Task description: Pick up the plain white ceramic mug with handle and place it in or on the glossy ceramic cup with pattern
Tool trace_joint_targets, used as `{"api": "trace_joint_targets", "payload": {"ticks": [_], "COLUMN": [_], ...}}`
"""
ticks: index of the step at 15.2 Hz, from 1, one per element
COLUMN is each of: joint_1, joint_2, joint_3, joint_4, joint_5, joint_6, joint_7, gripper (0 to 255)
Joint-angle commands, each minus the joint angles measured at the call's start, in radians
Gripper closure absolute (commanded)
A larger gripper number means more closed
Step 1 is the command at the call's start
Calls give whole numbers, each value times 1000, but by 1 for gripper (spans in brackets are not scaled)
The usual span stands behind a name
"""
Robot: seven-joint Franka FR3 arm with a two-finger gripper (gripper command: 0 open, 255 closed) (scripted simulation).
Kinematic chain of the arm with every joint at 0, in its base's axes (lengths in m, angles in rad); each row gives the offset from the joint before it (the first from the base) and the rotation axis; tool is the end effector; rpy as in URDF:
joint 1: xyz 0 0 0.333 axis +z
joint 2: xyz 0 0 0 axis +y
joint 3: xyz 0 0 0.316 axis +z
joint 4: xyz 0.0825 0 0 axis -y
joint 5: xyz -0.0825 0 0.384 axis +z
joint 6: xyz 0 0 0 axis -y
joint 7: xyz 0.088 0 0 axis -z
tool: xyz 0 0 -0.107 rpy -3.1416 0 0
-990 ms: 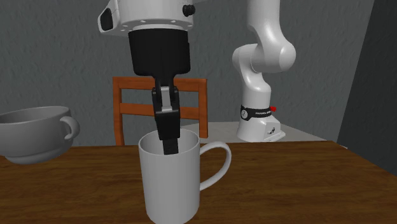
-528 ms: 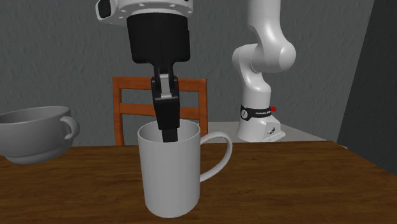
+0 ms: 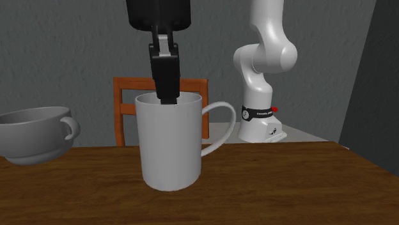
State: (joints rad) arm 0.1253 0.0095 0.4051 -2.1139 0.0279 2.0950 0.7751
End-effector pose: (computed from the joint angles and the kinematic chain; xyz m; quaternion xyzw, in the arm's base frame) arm 0.4657 0.2744 0.4078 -0.9914 0.1291 0.0194 0.0026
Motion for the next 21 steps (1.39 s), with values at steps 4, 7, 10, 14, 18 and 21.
{"api": "trace_joint_targets", "payload": {"ticks": [4, 7, 10, 14, 18, 21], "joint_1": [-2, -3, -3, -4, -5, -6], "joint_2": [-28, -41, -52, -64, -72, -75], "joint_3": [-2, -3, -4, -6, -8, -8], "joint_4": [42, 69, 98, 139, 185, 215], "joint_5": [11, 16, 20, 24, 26, 27], "joint_6": [-67, -107, -146, -199, -252, -285], "joint_7": [-7, -10, -12, -14, -15, -15], "gripper": [255, 255, 255, 255, 255, 255]}}
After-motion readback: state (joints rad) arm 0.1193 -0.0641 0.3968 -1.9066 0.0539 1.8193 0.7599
